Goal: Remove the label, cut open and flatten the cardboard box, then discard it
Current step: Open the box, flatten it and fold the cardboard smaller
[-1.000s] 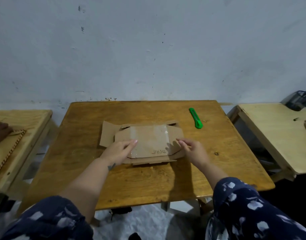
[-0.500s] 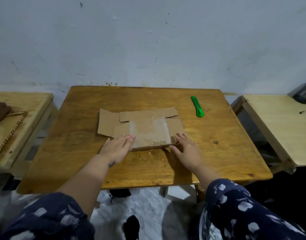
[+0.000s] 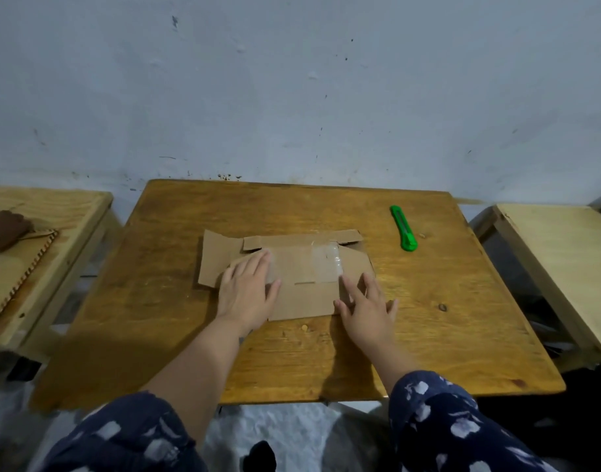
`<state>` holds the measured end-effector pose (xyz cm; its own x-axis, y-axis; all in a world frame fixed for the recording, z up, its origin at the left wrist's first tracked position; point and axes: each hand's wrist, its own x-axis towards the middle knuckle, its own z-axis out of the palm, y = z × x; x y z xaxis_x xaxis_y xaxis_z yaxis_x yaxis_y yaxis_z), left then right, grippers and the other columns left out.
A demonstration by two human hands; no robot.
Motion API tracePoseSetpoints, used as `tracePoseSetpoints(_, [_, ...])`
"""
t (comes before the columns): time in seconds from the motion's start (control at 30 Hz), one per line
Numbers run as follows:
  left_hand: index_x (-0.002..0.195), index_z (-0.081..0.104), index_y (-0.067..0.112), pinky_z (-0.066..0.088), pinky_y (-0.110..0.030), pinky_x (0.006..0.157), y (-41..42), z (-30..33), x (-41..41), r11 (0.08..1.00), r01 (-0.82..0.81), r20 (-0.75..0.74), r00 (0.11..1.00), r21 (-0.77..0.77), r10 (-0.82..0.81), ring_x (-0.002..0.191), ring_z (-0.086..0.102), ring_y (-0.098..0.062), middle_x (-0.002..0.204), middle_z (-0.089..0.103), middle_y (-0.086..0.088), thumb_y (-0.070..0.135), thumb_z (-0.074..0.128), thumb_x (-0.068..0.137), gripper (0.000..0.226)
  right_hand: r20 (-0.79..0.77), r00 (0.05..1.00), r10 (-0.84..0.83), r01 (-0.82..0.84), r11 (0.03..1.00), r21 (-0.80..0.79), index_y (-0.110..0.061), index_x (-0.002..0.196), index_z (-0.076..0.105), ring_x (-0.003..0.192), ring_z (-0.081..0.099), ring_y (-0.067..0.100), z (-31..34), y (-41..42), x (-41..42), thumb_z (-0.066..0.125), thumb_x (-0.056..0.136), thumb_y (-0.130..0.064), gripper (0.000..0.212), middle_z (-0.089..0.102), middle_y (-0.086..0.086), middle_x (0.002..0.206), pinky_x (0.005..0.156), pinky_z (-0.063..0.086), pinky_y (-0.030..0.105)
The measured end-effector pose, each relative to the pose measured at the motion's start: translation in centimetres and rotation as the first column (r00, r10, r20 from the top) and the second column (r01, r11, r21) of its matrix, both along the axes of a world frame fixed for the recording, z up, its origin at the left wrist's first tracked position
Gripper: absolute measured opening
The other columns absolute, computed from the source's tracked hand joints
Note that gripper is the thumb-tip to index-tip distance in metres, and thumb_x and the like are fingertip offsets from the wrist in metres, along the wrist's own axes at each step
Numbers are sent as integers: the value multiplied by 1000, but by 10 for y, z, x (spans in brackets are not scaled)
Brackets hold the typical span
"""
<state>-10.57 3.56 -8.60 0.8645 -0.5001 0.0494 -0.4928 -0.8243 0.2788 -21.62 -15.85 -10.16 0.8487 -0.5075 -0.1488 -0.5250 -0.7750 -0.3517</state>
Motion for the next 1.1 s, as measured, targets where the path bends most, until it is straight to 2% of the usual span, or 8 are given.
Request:
tracePoseSetpoints(0.1, [153, -1, 20, -3, -49, 119, -16, -4, 20, 991, -2, -82, 997, 132, 13, 148, -9, -14, 162, -7, 3, 57, 17, 97, 70, 13, 1000, 4, -4, 1000, -19, -47, 142, 32, 148, 5, 19, -2, -4, -1, 47, 93, -49, 52, 11, -2, 159, 114, -3, 58])
tracePoseSetpoints(0.2, [151, -12, 19, -7, -55, 117, -28, -14, 30, 975, 1, -126, 992, 222, 27, 145, -21, -14, 159, -20, 2, 61, 8, 94, 74, 58, 998, 0, -1, 1000, 15, -42, 141, 34, 145, 11, 20, 0, -13, 2, 54, 87, -52, 58, 17, -1, 156, 116, -2, 55])
tracePoseSetpoints(0.43, [152, -9, 20, -9, -55, 117, -30, -39, 24, 980, -28, -89, 995, 196, 46, 145, -19, -11, 159, -18, 5, 62, 3, 93, 74, -22, 993, -118, 118, 993, -16, -18, 152, 10, 148, -10, 17, -2, -57, 18, 26, 94, -59, 73, -1, 1, 162, 114, -11, 55])
tracePoseSetpoints(0.57, [152, -8, 20, -8, -54, 117, -30, -42, 25, 984, -30, -76, 996, 174, 44, 145, -20, -11, 159, -17, 5, 60, 4, 94, 72, -75, 993, -87, 88, 996, 7, -19, 152, 12, 147, -16, 17, -6, -66, 32, 13, 96, -57, 68, -5, 1, 161, 112, -14, 57])
tracePoseSetpoints(0.8, [152, -4, 20, -4, -54, 118, -29, -41, 25, 992, -24, -60, 998, 121, 31, 146, -16, -12, 160, -13, 5, 58, 7, 95, 70, 264, 942, -206, 104, 929, 356, -20, 150, 24, 147, 3, 8, 6, -35, 42, 27, 102, -37, 50, 16, -3, 160, 120, -3, 46])
tracePoseSetpoints(0.87, [152, -5, 20, -3, -55, 118, -29, -40, 26, 993, -20, -65, 997, 118, 28, 146, -17, -13, 160, -13, 4, 58, 6, 94, 70, 299, 938, -177, 28, 896, 442, -23, 149, 26, 146, 8, 8, 16, -21, 47, 29, 102, -39, 50, 19, -6, 159, 121, 7, 43])
tracePoseSetpoints(0.97, [151, -8, 20, -3, -55, 117, -28, -39, 26, 993, -17, -71, 997, 120, 26, 145, -19, -14, 159, -14, 3, 59, 5, 94, 70, 263, 957, -119, -42, 844, 535, -23, 151, 20, 146, 4, 5, 23, 5, 55, 29, 100, -44, 55, 12, -7, 160, 120, 4, 33])
tracePoseSetpoints(1.1, [151, -6, 19, -4, -55, 117, -27, -38, 26, 992, -2, -77, 997, 128, 12, 146, -19, -15, 160, -14, 2, 57, 6, 95, 70, 93, 989, 112, -138, 923, 359, -22, 152, 3, 145, -11, 3, 13, 17, 65, 21, 98, -54, 66, -4, -9, 160, 117, -12, 39])
